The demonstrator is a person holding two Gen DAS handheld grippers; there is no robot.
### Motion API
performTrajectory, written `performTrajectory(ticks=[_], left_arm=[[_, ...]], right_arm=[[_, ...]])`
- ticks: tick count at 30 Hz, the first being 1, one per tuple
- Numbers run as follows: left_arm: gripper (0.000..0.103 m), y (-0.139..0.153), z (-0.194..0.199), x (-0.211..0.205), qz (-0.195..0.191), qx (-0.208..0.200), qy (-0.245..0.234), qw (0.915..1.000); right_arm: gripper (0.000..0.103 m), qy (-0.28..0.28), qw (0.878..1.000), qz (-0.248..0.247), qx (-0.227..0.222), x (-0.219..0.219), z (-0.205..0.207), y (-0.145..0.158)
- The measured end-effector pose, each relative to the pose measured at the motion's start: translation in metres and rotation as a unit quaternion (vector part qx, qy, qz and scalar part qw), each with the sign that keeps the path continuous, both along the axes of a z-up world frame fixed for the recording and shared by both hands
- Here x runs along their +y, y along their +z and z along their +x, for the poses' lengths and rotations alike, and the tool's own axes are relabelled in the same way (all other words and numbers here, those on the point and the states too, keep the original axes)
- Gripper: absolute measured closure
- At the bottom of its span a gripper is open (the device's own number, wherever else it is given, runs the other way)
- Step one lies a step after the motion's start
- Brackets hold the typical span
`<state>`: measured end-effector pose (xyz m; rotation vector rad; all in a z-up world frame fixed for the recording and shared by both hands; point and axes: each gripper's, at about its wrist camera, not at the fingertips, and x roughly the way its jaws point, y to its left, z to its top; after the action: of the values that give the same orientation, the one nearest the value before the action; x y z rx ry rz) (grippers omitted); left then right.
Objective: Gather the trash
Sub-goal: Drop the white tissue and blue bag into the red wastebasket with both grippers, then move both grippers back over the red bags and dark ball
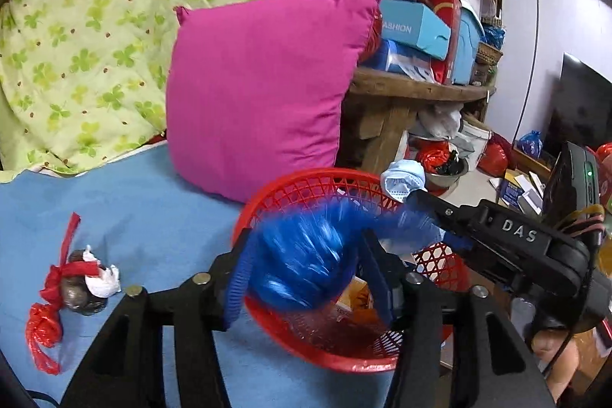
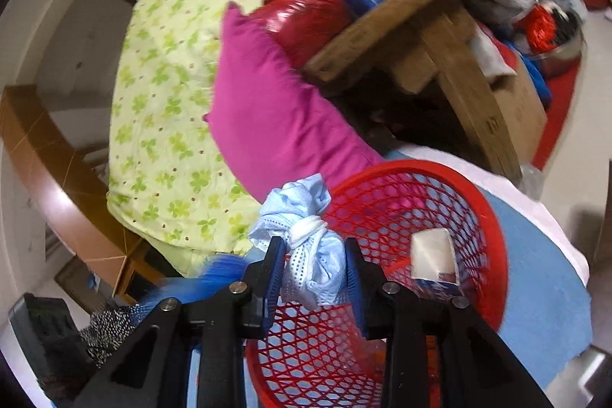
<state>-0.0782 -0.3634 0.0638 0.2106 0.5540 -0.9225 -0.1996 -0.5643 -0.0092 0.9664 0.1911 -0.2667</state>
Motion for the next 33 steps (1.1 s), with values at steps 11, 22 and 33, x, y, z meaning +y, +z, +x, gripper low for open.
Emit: performTrajectory(ticks=[11,22,33], left_arm=[[0.025,-0.012,0.02,0.042,0.034,-0.045,0.062,0.9965],[0.023,-0.013,0.049,0.127,0.082,-0.101,0.164,0.9779],[0.023,-0.016,0.075,0.188,0.079,-0.099,0.219,0.9675]], right_arm=[[0.036,-0.014,1.0,-0.008,-0.022,0.012,0.002,0.011],[0.036,0.029,0.991,-0.123,-0.041,0.098,0.047,0.047],[0.036,0.086,0.983,-0.158,-0.024,0.165,0.102,0.051]])
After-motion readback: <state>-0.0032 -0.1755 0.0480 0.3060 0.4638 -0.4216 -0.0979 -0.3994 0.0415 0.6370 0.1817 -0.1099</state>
